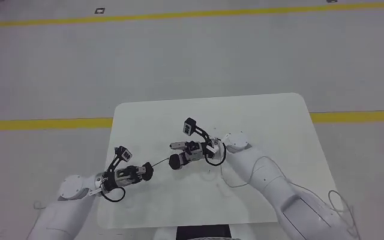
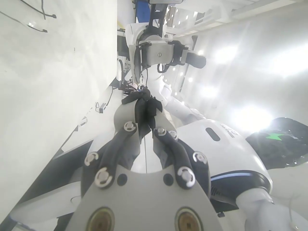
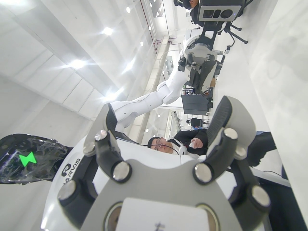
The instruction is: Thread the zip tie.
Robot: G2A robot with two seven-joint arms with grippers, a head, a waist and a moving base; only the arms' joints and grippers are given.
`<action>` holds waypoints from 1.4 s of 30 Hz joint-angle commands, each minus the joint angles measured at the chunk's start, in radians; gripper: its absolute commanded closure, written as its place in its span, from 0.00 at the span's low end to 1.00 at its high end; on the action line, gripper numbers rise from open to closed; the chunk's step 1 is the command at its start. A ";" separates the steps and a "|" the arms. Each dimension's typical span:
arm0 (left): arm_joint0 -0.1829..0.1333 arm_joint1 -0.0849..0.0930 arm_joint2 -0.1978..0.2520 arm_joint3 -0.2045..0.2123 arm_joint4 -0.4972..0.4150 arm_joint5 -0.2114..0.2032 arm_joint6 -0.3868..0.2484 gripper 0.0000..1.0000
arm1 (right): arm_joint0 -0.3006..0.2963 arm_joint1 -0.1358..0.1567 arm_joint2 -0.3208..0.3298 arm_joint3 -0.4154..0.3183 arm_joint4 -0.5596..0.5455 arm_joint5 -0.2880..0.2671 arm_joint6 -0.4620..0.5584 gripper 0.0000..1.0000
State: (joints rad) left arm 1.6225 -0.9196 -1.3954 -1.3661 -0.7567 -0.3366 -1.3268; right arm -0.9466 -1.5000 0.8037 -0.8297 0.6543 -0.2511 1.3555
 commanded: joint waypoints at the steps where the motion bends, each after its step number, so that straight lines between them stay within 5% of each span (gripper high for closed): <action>1: 0.000 0.000 0.000 0.000 0.000 0.000 0.000 1.00 | -0.007 0.001 0.002 -0.005 0.002 0.011 -0.004 0.00; 6: 0.000 0.000 0.000 0.000 0.000 0.000 0.000 1.00 | -0.018 0.000 -0.001 -0.007 0.012 0.032 -0.015 0.05; 8: 0.000 0.000 0.000 0.000 0.000 0.000 0.000 1.00 | -0.019 -0.003 -0.005 -0.005 0.016 0.034 -0.015 0.48; 9: 0.000 0.000 0.000 0.000 0.000 0.000 0.000 1.00 | -0.019 -0.005 -0.009 -0.002 0.018 0.034 -0.017 0.53; 21: 0.000 0.000 0.000 0.000 0.000 0.000 0.000 1.00 | -0.004 -0.025 -0.037 0.056 0.010 0.021 -0.053 0.73; 42: 0.000 0.000 0.000 0.000 0.000 0.000 0.000 1.00 | -0.001 -0.035 -0.037 0.110 -0.017 -0.007 -0.089 0.86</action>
State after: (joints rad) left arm 1.6225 -0.9196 -1.3954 -1.3661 -0.7567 -0.3366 -1.3267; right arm -0.9479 -1.5346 0.7655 -0.7205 0.6375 -0.2569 1.2673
